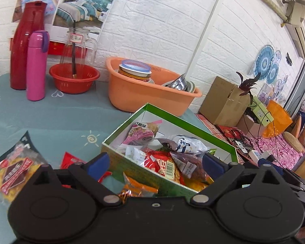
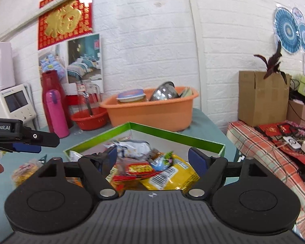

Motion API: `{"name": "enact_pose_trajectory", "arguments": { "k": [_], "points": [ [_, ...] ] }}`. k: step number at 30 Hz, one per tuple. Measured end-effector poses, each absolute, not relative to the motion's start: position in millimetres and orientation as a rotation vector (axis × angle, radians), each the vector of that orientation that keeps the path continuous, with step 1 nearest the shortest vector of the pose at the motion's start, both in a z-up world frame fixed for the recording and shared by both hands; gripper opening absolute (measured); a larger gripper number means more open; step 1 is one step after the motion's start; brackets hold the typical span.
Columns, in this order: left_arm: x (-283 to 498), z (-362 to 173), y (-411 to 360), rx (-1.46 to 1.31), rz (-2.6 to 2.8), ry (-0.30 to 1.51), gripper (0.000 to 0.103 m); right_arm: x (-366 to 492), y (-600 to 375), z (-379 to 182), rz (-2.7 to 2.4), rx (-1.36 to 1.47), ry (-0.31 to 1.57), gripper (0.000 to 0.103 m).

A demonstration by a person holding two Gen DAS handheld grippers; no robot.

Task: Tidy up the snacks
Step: 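Move both tools back toward the red chip bag on the table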

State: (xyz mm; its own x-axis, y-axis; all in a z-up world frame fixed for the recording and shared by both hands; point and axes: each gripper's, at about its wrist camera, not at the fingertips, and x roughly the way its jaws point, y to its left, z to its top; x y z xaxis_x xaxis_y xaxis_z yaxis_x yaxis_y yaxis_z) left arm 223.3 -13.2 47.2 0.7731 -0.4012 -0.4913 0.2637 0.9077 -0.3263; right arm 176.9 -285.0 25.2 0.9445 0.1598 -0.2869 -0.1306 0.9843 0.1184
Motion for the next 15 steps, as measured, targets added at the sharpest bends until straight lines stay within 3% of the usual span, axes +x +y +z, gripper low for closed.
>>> {"name": "enact_pose_trajectory", "arguments": {
  "k": [15],
  "points": [
    [134.5, 64.2, 52.1, -0.271, -0.276, 0.534, 0.103, 111.7, -224.7, 51.4, 0.399, 0.029, 0.250, 0.103]
  ]
}}
